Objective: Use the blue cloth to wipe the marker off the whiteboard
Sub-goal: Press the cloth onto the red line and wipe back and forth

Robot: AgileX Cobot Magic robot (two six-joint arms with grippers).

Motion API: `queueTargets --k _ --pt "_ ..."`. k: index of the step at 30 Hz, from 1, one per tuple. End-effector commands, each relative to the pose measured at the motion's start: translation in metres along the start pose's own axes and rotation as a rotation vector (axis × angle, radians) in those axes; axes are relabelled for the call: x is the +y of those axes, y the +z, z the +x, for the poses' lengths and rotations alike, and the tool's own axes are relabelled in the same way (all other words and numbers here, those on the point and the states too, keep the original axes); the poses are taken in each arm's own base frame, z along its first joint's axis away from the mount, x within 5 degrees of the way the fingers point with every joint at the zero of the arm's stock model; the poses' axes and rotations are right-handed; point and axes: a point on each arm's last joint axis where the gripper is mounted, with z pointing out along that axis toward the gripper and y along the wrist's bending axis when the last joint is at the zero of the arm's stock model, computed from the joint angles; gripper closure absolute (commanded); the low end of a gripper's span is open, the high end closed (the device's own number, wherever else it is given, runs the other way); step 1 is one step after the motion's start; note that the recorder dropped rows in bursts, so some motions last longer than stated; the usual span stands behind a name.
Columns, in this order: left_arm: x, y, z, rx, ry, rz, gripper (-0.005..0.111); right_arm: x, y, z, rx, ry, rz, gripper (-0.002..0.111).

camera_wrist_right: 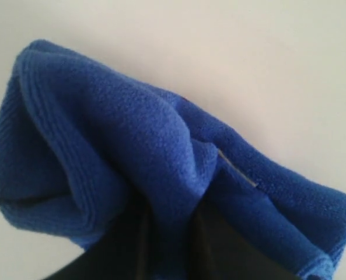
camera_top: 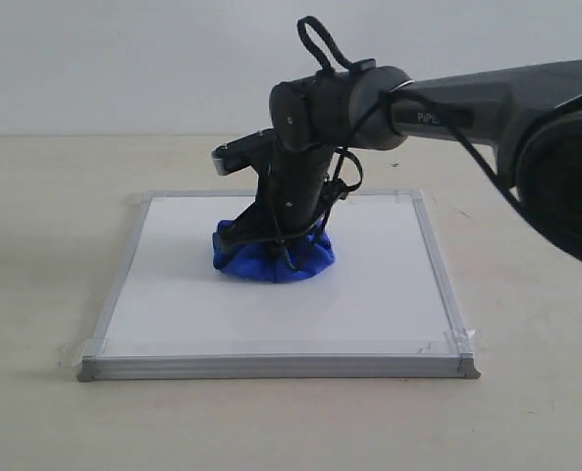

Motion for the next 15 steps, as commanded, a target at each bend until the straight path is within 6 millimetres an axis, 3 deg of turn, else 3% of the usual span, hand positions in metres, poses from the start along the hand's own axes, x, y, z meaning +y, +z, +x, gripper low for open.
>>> queueTargets --k 1,3,6,7,9,11,13,15 --pt "0.000 0.000 0.001 0.001 0.003 -0.004 0.102 -0.006 0.021 0.003 0.127 0.011 -0.034 0.108" --pt "0.000 0.000 0.001 0.001 0.003 -0.004 0.102 -0.024 0.019 0.003 0.146 0.030 0.006 0.108" --pt "0.000 0.000 0.001 0.001 0.003 -0.004 0.102 -0.078 0.008 0.001 0.127 0.301 0.044 0.108" --pt "0.000 0.000 0.001 0.001 0.003 -0.004 0.102 -0.081 0.007 0.000 0.122 0.364 0.008 0.108" --pt "0.000 0.000 0.001 0.001 0.003 -0.004 0.102 -0.068 0.006 -0.006 0.083 0.389 -0.116 0.108" --pt "0.000 0.000 0.001 0.001 0.003 -0.004 0.102 -0.038 0.008 -0.014 0.038 0.324 -0.158 0.108" --pt "0.000 0.000 0.001 0.001 0.003 -0.004 0.102 0.009 0.011 -0.021 -0.012 0.136 -0.178 0.108" --pt "0.000 0.000 0.001 0.001 0.003 -0.004 0.102 0.029 0.012 -0.022 -0.031 0.003 -0.148 0.108"
